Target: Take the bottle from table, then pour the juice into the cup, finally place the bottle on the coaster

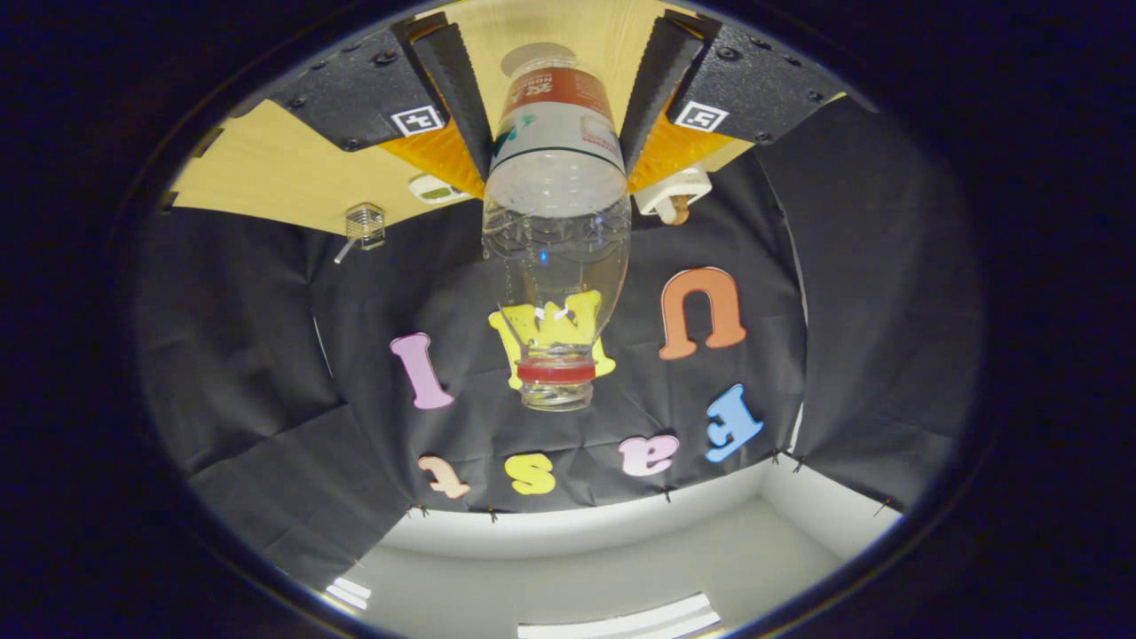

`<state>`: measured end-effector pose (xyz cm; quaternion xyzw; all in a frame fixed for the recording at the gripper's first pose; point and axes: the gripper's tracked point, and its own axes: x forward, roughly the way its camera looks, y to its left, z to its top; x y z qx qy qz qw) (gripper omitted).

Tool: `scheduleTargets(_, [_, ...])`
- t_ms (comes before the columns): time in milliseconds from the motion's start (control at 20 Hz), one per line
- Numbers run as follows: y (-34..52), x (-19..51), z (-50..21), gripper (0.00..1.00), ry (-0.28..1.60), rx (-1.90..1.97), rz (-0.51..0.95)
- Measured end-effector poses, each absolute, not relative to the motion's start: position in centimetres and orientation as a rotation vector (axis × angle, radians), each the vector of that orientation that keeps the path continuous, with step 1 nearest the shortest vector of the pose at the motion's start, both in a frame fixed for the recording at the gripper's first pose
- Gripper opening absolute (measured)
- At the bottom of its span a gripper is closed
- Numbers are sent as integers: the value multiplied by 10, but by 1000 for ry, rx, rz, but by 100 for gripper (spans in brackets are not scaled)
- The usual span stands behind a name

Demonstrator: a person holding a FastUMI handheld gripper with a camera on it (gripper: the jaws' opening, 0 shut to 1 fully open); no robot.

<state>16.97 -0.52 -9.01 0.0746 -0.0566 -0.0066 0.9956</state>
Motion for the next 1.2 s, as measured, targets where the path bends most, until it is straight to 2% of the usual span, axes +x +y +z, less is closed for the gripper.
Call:
scheduleTargets(300, [2,195,-109,81,-86,-28,-35])
scheduleTargets(600, [12,224,-168,82,-13,-137,-45])
scheduleTargets(900, [21,248,-227,82,41,-75,-21])
scheduleTargets(1200, [24,264,-250,82,65,-100,-34])
